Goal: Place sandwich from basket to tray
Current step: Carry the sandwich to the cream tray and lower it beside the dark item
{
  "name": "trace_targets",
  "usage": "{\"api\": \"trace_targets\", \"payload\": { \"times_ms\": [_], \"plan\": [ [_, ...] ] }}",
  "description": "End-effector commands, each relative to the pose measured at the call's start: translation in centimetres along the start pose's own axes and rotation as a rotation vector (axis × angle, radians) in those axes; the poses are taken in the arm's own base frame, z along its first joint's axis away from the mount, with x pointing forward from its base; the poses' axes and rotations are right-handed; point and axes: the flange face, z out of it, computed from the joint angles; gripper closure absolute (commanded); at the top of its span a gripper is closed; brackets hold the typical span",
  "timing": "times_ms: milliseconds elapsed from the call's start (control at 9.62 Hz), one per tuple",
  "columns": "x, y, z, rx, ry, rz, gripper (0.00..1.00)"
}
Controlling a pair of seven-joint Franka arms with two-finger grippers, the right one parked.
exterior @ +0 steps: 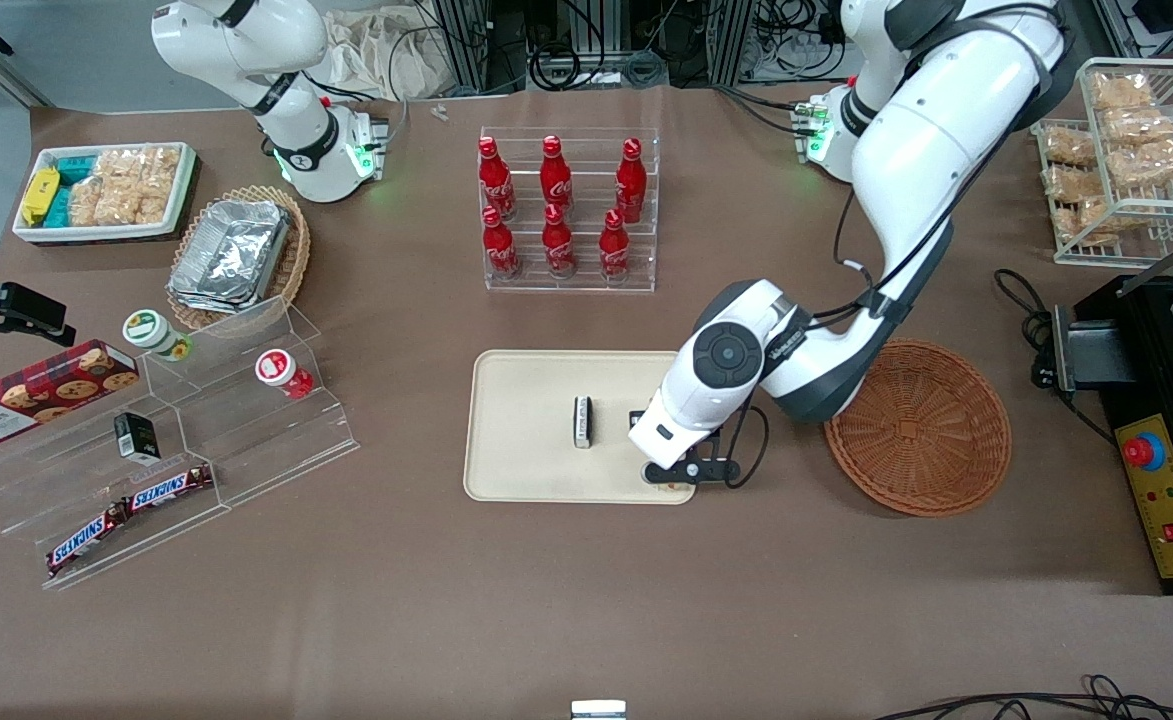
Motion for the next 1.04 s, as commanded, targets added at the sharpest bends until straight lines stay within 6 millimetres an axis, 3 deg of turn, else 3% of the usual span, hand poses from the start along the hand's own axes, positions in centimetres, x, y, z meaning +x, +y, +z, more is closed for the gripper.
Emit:
{"api": "trace_targets", "payload": {
  "times_ms": [0, 104, 208, 312, 416, 623, 935],
  "plan": [
    [0.3, 0.3, 1.7, 0.007, -0.010, 0.003, 1.00],
    [0.2, 0.1, 2.1, 0.012, -0.019, 0.004, 0.75],
    [0.3, -0.2, 2.3, 0.019, -0.021, -0.001, 0.40],
    [0.7, -1.0, 2.4, 0.033, -0.025, -0.012, 0.16],
    [0.8, -1.2, 2.1, 0.038, -0.032, -0.020, 0.01],
    [0.9, -1.8, 0.2, 0.076, -0.054, -0.048, 0.01],
    [1.2, -2.9, -8.1, 0.178, -0.076, -0.045, 0.01]
  ]
}}
